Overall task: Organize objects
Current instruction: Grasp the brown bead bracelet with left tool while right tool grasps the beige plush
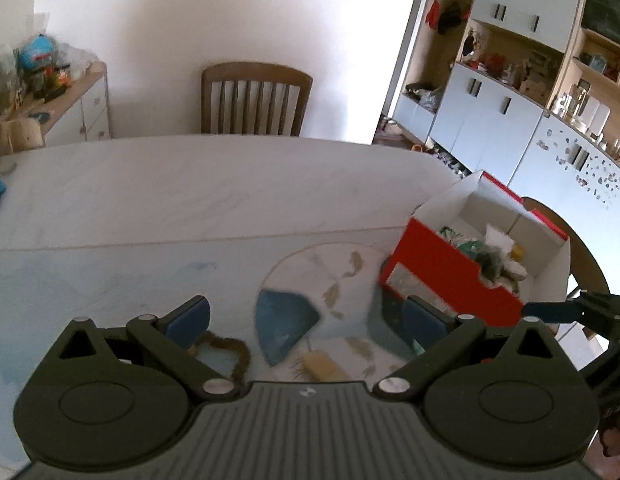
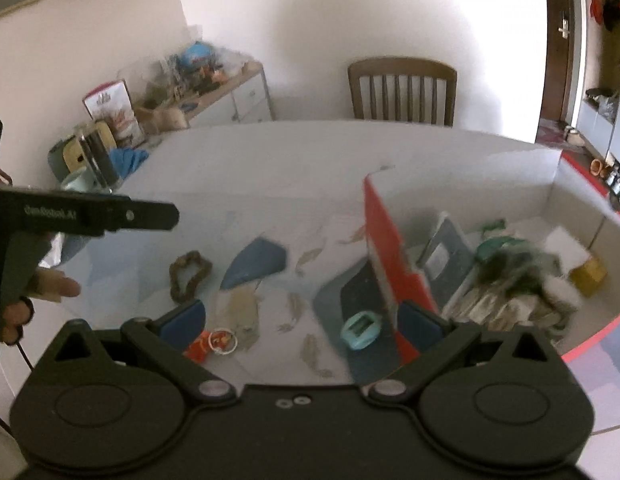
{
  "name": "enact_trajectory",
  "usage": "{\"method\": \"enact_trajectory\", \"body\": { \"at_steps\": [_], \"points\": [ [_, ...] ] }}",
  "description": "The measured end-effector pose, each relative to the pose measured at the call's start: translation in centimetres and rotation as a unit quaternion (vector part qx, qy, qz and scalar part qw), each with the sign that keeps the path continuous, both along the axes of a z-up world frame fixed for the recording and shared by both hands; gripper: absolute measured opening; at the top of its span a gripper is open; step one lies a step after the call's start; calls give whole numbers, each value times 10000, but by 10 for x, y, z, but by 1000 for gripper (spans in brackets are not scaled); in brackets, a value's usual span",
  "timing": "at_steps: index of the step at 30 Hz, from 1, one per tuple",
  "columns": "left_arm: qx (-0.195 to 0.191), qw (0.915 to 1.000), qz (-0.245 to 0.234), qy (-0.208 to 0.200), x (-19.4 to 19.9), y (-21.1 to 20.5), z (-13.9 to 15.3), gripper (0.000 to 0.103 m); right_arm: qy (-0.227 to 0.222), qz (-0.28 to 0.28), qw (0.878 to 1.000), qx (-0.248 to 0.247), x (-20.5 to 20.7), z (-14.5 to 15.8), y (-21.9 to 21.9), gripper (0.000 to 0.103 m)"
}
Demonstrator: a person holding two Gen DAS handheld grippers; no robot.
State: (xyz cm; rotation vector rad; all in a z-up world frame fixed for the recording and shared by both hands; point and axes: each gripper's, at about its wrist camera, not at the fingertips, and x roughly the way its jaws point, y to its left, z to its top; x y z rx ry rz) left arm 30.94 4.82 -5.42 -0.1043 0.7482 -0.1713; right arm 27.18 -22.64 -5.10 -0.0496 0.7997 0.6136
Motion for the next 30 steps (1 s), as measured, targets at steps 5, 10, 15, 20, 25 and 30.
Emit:
{"method": "enact_trajectory", "body": {
  "at_steps": [5,10,15,20,25,30],
  "points": [
    [35,9998,-34,200,3,16,-21,103,262,-215,9992,-210,1,-26,12,103],
    [-11,9995,-14,330,7,27,-42,103,-39,-133,9975,-690,-6,-37,29,102],
    [34,9990,-131,434,11,34,-59,103,108,-76,9975,-691,-6,-43,43,100],
    [467,9974,-305,448,15,31,-74,103,277,-150,9968,-739,2,-56,59,91],
    [566,9960,-392,577,23,34,-89,103,457,32,9957,-801,13,-68,77,83],
    [632,9947,-392,715,33,37,-101,103,571,158,9945,-869,26,-75,96,75]
  ]
}}
